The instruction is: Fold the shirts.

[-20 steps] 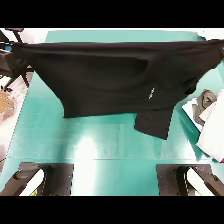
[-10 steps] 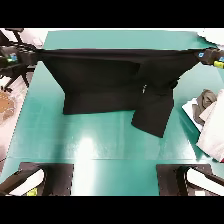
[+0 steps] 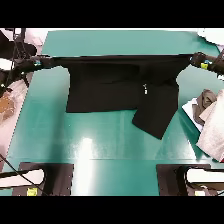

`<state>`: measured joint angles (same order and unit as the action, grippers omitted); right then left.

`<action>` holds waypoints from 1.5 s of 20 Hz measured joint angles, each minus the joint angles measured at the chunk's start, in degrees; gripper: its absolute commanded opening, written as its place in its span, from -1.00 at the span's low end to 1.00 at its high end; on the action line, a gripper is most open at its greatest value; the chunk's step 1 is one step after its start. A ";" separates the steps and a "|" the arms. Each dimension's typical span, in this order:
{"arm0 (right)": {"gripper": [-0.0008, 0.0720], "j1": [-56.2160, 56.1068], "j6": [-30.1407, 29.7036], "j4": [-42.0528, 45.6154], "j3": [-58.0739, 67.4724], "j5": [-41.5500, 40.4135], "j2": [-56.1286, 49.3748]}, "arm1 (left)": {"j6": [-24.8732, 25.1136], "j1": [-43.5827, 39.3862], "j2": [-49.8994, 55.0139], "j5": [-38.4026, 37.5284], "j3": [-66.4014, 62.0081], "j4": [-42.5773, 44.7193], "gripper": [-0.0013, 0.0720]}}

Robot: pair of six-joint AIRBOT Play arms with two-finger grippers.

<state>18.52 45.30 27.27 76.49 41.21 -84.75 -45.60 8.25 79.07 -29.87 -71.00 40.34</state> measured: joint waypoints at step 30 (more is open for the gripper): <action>-0.92 1.38 13.88 16.04 16.22 20.44 -19.91 | 4.48 -6.95 12.55 0.26 -0.17 14.78 -0.90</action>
<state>19.90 59.18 43.31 92.71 61.65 -104.66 -41.12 1.30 91.61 -29.61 -71.18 55.11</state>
